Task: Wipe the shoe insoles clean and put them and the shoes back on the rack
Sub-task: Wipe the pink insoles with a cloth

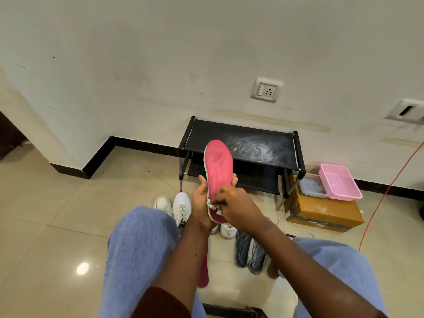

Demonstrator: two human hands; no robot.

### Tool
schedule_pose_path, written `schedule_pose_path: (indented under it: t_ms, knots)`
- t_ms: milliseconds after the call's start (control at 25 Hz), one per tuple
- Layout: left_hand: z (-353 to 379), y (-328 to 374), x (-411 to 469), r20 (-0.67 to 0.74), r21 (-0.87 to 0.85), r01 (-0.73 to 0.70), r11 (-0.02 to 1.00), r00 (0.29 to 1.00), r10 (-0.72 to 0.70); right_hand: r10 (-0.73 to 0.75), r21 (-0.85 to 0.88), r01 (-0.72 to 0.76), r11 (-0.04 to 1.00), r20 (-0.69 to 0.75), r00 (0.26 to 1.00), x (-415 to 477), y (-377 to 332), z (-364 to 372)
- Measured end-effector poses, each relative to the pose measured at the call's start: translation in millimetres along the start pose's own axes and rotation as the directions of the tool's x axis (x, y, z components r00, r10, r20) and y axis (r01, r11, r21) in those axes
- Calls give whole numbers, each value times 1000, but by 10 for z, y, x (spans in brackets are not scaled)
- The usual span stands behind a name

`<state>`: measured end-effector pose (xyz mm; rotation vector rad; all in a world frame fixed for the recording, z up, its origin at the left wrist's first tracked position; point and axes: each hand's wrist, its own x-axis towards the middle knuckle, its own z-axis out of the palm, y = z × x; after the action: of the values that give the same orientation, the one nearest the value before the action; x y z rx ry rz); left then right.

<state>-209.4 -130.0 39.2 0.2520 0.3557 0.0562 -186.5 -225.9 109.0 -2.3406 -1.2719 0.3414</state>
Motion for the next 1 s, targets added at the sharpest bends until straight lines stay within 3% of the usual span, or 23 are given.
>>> schedule_pose_path:
  t_ms: [160, 400, 480, 680, 880, 1000]
  knots:
    - [3, 15, -3, 8, 11, -4, 1000, 1000, 4, -29, 17, 28, 999, 41, 999, -56, -11, -61]
    - [116, 17, -54, 101, 43, -15, 999, 995, 10, 100, 38, -94, 995, -198, 975, 141, -78, -104]
    - [132, -21, -70, 118, -11, -12, 1000, 993, 14, 167, 102, -145, 984, -261, 951, 260, -24, -117]
    - [92, -99, 16, -13, 26, 13, 1000, 1000, -13, 393, 356, -261, 897, -373, 840, 410, 55, -163]
    - [108, -54, -52, 65, -37, -5, 999, 998, 8, 340, 320, -276, 906, -165, 926, 249, -3, -80]
    - [38, -27, 9, -25, -22, 29, 999, 999, -29, 297, 218, -290, 932, 2, 955, 130, -23, -67]
